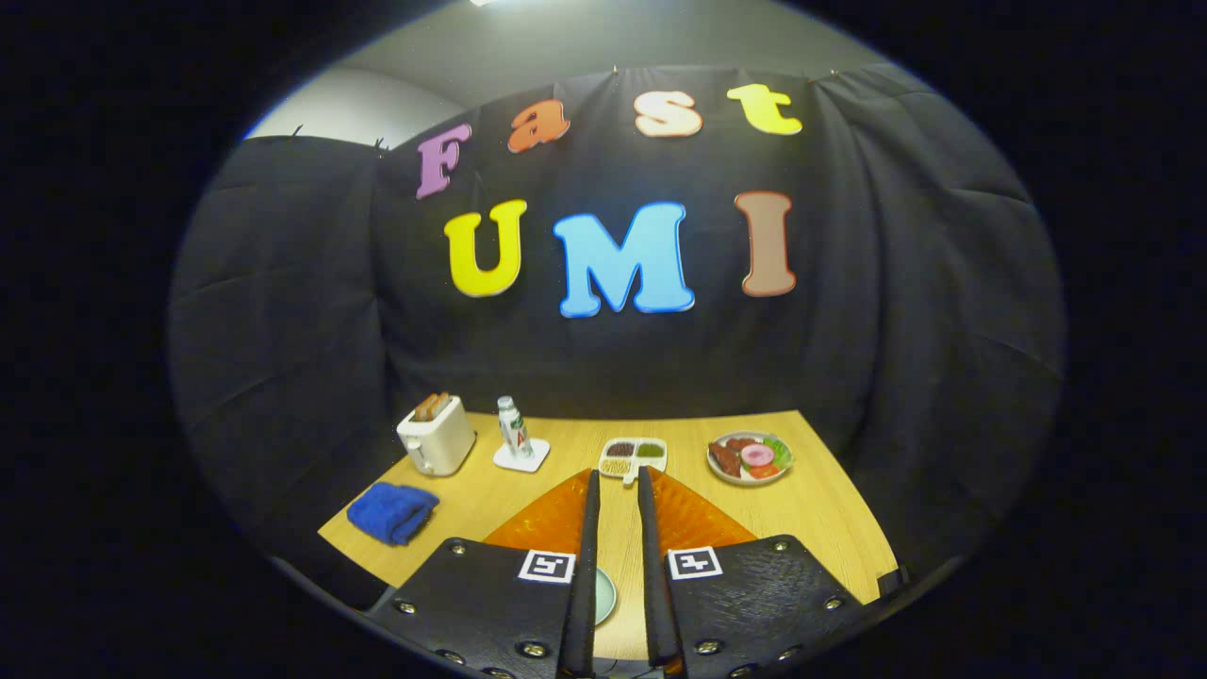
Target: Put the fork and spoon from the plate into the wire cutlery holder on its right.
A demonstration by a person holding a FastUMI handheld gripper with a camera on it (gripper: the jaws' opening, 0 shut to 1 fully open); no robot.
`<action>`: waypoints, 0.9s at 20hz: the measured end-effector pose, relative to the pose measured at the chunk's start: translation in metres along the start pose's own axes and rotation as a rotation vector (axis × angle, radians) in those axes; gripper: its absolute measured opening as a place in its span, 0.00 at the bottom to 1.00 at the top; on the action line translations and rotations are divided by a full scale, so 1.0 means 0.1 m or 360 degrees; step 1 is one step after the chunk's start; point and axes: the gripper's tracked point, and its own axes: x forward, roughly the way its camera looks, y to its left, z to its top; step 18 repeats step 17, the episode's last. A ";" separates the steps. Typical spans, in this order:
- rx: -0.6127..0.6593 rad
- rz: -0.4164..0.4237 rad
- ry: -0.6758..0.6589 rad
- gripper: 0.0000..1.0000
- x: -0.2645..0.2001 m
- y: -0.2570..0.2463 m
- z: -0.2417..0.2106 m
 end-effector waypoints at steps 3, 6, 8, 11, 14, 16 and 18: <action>-0.0152 -0.0117 -0.0182 0.22 -0.24 0.07 0.19; -0.0229 -0.0166 -0.0219 0.24 -0.38 0.18 0.15; -0.0161 -0.0145 -0.0139 0.25 -0.36 0.26 0.01; -0.0219 -0.0142 -0.0175 0.69 -0.27 0.25 0.01; -0.0202 -0.0188 -0.0357 1.00 -0.28 0.38 0.22; -0.0214 -0.0230 -0.0415 0.99 -0.34 0.42 0.23; -0.0208 -0.0246 -0.0413 0.99 -0.36 0.46 0.18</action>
